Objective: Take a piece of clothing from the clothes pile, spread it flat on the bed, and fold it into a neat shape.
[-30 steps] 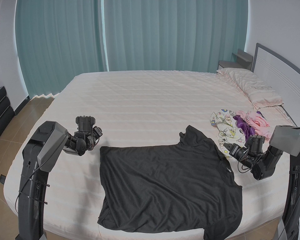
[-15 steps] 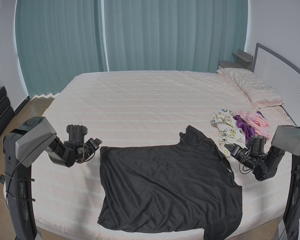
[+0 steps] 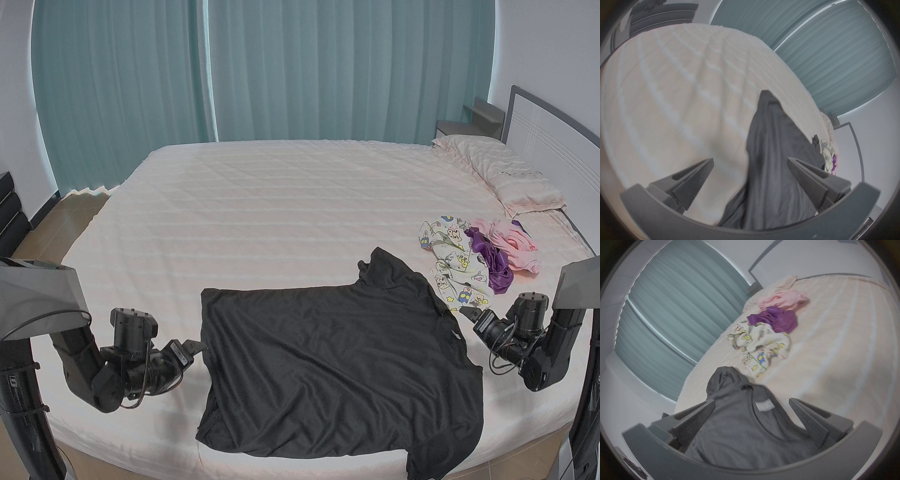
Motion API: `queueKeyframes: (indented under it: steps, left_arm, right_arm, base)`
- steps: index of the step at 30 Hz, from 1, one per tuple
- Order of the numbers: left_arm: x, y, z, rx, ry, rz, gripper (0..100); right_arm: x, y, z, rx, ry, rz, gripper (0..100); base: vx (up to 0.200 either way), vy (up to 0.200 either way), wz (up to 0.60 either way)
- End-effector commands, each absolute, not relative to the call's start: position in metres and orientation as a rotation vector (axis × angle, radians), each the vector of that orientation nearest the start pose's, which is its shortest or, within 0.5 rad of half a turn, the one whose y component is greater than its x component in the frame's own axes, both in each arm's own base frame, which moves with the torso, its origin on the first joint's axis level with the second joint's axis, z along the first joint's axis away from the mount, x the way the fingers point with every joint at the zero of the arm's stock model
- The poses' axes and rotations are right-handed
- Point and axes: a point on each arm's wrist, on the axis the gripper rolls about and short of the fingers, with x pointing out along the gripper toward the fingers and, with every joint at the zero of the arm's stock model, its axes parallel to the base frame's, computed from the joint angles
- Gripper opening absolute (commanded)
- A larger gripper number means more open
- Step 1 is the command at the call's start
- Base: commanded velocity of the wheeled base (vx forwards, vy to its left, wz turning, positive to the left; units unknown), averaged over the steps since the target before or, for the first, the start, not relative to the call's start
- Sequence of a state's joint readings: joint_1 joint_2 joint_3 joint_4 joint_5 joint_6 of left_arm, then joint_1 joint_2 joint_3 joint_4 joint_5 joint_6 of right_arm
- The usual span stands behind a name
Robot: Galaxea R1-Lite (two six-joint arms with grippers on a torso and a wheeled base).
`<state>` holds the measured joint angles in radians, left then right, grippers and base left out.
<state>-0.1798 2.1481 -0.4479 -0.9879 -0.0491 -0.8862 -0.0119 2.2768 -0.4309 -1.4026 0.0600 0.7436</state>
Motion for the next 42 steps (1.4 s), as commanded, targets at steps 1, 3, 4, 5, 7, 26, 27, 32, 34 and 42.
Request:
queueKeyframes:
  steps: [1, 3, 4, 5, 7, 26, 27, 32, 34, 42]
  left_arm:
    - [0.227, -0.069, 0.006, -0.807, 0.851, 0.027, 100]
    - [0.223, -0.071, 0.004, -0.798, 0.869, 0.024, 100]
    - [0.222, -0.072, 0.004, -0.794, 0.874, 0.02, 100]
    - [0.221, -0.073, 0.002, -0.79, 0.885, 0.02, 100]
    - [0.219, -0.076, -0.001, -0.782, 0.901, 0.018, 100]
    - [0.244, -0.104, -0.03, -0.683, 0.852, 0.104, 100]
    - [0.244, -0.105, -0.03, -0.685, 0.851, 0.103, 100]
    - [0.244, -0.105, -0.031, -0.674, 0.854, 0.103, 0]
    - [0.241, -0.107, -0.034, -0.654, 0.862, 0.113, 0]
    - [0.222, -0.09, -0.035, -0.504, 0.891, 0.157, 0]
  right_arm:
    - [0.268, -0.003, -0.012, 0.858, 0.495, -0.169, 100]
    - [0.267, -0.005, -0.012, 0.865, 0.498, -0.174, 100]
    - [0.267, -0.005, -0.012, 0.867, 0.498, -0.175, 100]
    - [0.266, -0.005, -0.013, 0.87, 0.502, -0.178, 100]
    - [0.266, -0.005, -0.014, 0.878, 0.506, -0.183, 100]
    - [0.267, -0.003, -0.011, 0.901, 0.496, -0.173, 100]
    - [0.267, -0.003, -0.011, 0.901, 0.496, -0.173, 100]
    - [0.267, -0.003, -0.011, 0.901, 0.495, -0.173, 100]
    - [0.267, -0.003, -0.011, 0.901, 0.496, -0.173, 100]
    - [0.267, -0.004, -0.009, 0.902, 0.489, -0.173, 100]
  base:
    - [-0.2, 0.0, 0.0]
    - [-0.2, 0.0, 0.0]
    - [-0.2, 0.0, 0.0]
    - [-0.2, 0.0, 0.0]
    - [0.0, 0.0, 0.0]
    - [0.0, 0.0, 0.0]
    - [0.0, 0.0, 0.0]
    - [0.0, 0.0, 0.0]
    - [0.0, 0.0, 0.0]
    - [0.0, 0.0, 0.0]
